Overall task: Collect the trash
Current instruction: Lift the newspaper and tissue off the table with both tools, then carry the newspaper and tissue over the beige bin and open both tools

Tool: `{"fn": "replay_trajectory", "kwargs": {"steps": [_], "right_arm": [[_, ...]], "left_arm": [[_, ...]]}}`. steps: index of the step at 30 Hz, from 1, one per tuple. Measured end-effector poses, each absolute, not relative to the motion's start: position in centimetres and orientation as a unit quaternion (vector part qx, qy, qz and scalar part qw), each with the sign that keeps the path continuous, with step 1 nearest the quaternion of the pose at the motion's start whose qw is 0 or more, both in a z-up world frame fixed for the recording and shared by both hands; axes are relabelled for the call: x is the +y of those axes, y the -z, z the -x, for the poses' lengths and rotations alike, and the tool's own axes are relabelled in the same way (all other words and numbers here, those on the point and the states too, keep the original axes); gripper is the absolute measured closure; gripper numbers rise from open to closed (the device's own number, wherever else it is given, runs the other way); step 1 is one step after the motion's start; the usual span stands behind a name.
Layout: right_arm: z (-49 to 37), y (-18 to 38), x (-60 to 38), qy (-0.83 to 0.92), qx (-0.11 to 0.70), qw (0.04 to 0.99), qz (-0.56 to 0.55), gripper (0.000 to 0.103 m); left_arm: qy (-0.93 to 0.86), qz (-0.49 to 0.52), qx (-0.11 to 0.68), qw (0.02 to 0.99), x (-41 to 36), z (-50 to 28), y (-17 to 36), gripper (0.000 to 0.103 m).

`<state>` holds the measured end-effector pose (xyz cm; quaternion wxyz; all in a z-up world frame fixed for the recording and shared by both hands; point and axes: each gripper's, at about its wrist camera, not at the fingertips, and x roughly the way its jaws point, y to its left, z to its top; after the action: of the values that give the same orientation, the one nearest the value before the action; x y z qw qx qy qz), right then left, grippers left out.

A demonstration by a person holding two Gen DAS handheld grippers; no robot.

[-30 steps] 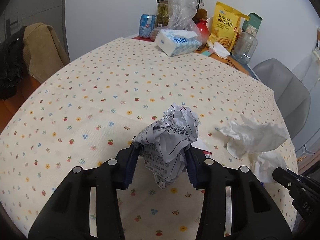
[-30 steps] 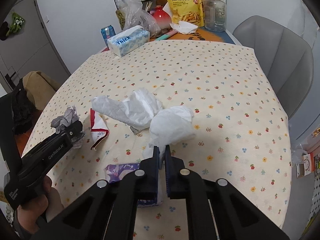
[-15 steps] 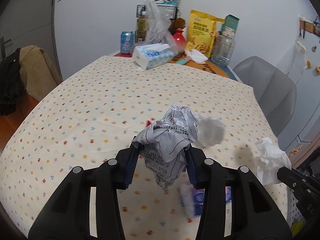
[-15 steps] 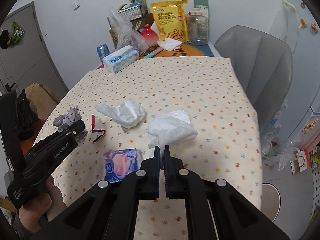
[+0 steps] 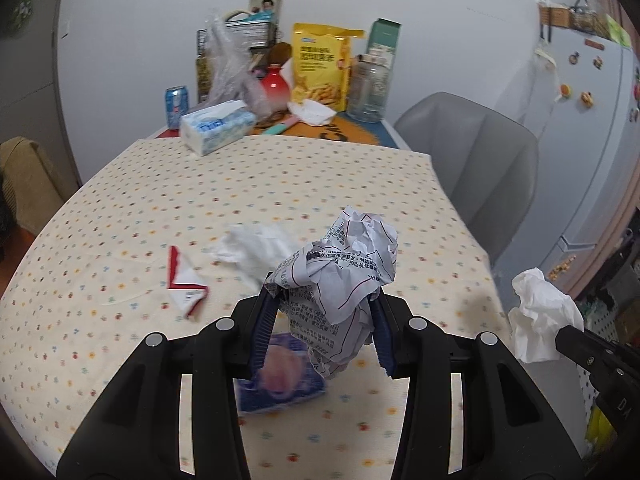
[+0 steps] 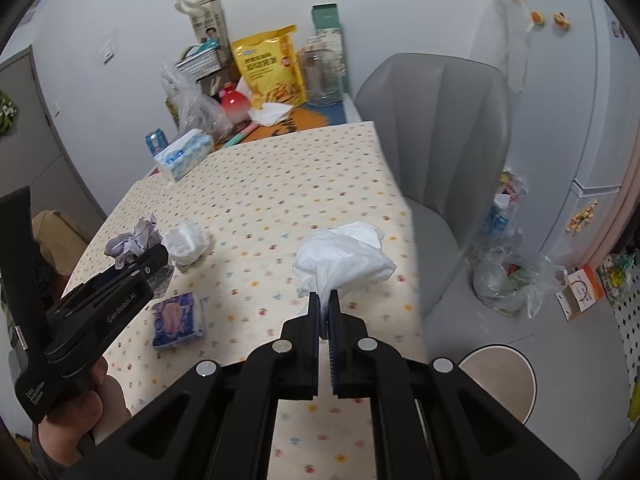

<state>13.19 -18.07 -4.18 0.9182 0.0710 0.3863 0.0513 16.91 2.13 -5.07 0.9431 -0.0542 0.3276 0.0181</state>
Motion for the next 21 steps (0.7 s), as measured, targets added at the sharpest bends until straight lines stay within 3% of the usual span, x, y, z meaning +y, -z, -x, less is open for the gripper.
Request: {"fn": "replay_trajectory", "kwargs": {"steps": [21], "right_arm": [[-9.5,6.6,-36.0,0.07,0.381,0.908,-0.16,0.098]], "left_arm": [[0.101,-0.043,0.353,0.929,-17.3,-17.7,6.8,0.06]]}}
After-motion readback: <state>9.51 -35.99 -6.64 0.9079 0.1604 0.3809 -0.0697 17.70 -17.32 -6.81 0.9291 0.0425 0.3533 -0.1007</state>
